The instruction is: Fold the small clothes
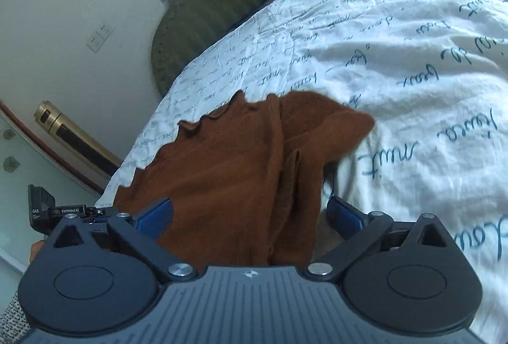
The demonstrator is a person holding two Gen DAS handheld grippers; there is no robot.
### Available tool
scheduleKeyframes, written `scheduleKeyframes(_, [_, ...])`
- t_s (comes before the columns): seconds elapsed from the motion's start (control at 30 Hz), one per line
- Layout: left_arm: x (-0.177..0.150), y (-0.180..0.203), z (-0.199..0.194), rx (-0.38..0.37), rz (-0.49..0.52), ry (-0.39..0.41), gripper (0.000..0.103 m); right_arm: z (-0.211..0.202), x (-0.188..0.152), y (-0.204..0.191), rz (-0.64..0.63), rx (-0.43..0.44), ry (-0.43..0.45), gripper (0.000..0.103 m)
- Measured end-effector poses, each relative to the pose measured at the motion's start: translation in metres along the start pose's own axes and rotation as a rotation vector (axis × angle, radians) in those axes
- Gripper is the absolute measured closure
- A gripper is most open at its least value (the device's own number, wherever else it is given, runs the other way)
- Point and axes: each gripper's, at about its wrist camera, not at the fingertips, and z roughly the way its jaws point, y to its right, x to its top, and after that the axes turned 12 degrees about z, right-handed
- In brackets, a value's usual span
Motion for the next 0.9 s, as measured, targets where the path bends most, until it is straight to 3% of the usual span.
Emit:
scheduleKeyframes(0.13, [-0.042,-0.011,-0.007,-0.139,-0.143,-0.013,0.045,-0.009,-0.034,0.0,-0.03,0.046,-0.035,0.001])
scheduleKeyframes(0.17, [-0.045,-0.011,-0.005,-0.16,-0.149,-0.019,0.062,-0.009,-0.04,-0.003,-0.035,0.055,-0.029,0.006])
scheduleKeyframes(0.2, [-0.046,-0.012,-0.002,-0.167,-0.155,-0.037,0.08,-0.007,-0.041,-0.004,-0.018,0.06,-0.029,0.053])
scheduleKeyframes(0.23, [-0.046,-0.015,0.004,-0.182,-0.183,-0.07,0.092,-0.001,-0.039,-0.003,0.016,0.052,-0.055,0.092])
scheduleKeyframes(0.37, [-0.043,-0.022,-0.003,-0.21,-0.213,-0.092,0.093,-0.003,-0.046,-0.023,0.002,-0.009,-0.029,0.093])
scheduleKeyframes(0.53, [-0.049,-0.021,-0.012,-0.132,-0.119,-0.12,0.093,-0.026,-0.065,-0.039,-0.026,-0.061,-0.008,0.093])
scheduleKeyframes(0.6, [-0.054,-0.028,-0.009,-0.155,-0.134,-0.123,0.083,-0.019,-0.073,-0.028,-0.034,-0.111,-0.038,0.09])
scheduleKeyframes(0.67, [-0.054,-0.027,-0.019,-0.131,-0.118,-0.109,0.083,-0.017,-0.072,-0.02,-0.003,-0.109,-0.068,0.085])
scheduleKeyframes(0.7, [-0.053,-0.022,-0.03,-0.095,-0.09,-0.093,0.082,-0.022,-0.069,-0.022,0.004,-0.129,-0.061,0.068])
scheduleKeyframes(0.73, [-0.053,-0.015,-0.042,-0.057,-0.062,-0.068,0.073,-0.033,-0.067,-0.033,-0.046,-0.187,-0.017,0.031])
scheduleKeyframes(0.77, [-0.053,-0.006,-0.054,-0.021,-0.03,-0.035,0.07,-0.044,-0.066,-0.042,-0.099,-0.236,0.038,0.011])
scheduleKeyframes(0.8, [-0.054,0.005,-0.066,0.006,0.009,-0.005,0.068,-0.053,-0.064,-0.052,-0.147,-0.248,0.096,0.0])
scheduleKeyframes(0.9, [-0.054,0.04,-0.087,0.005,0.075,0.096,0.042,-0.061,-0.055,-0.082,-0.301,-0.246,0.203,0.0])
